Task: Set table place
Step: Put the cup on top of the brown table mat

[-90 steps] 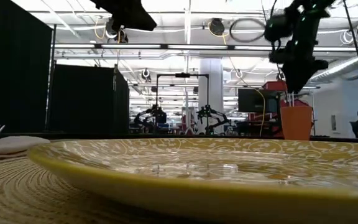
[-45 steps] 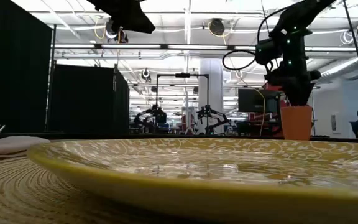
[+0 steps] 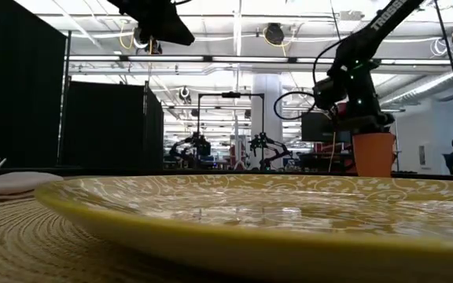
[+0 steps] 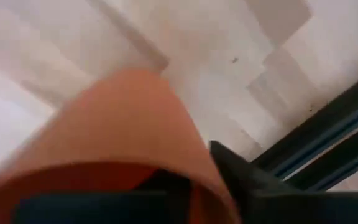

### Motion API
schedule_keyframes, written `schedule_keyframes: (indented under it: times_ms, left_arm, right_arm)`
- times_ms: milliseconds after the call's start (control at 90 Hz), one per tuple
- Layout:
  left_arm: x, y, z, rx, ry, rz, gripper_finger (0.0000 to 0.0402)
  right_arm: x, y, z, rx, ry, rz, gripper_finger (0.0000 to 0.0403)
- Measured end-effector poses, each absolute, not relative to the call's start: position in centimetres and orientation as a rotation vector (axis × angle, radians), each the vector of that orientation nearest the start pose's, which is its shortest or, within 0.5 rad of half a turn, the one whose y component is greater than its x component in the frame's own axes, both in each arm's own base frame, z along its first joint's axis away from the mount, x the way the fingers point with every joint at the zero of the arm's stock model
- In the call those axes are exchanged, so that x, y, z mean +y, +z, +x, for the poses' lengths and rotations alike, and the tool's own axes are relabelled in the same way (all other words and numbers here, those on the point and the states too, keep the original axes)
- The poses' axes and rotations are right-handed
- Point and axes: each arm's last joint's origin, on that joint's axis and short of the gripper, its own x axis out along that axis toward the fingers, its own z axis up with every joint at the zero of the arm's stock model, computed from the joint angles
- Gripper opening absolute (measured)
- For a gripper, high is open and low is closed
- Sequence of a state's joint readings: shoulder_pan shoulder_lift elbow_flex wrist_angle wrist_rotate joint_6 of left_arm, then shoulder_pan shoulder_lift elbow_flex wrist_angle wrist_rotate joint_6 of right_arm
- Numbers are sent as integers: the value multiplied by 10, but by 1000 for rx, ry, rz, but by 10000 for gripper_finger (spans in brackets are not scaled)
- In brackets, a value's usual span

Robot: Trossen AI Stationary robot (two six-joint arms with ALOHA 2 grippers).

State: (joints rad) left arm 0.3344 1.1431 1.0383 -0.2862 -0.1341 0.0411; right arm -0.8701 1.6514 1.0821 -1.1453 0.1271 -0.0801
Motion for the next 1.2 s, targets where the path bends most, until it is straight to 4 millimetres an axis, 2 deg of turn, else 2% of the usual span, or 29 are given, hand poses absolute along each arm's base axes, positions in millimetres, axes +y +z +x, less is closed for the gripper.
schedule_keyframes:
  times_ms: [111,267,389,478,589,722,922,1200]
  left_arm:
    - [86,341,234,404,454,-1,81]
    - [85,341,235,403,443,-4,81]
    - [84,340,235,404,419,-13,81]
    - [83,339,235,420,388,-24,81]
    - [82,336,234,451,367,-30,81]
    - [79,335,234,467,353,-29,81]
    - [72,335,236,463,309,-37,81]
    - [64,335,238,463,277,-43,81]
  right_arm:
    - [-195,198,172,1731,-619,579,2]
    - [-172,235,190,1724,-596,507,1]
    - [-142,270,208,1624,-575,475,1]
    - [-115,281,217,1546,-561,451,0]
    - [-85,275,226,1486,-549,461,0]
    - [-64,252,241,1403,-454,516,0]
    - [-56,226,259,1414,-417,543,0]
    - [-54,218,269,1395,-403,542,0]
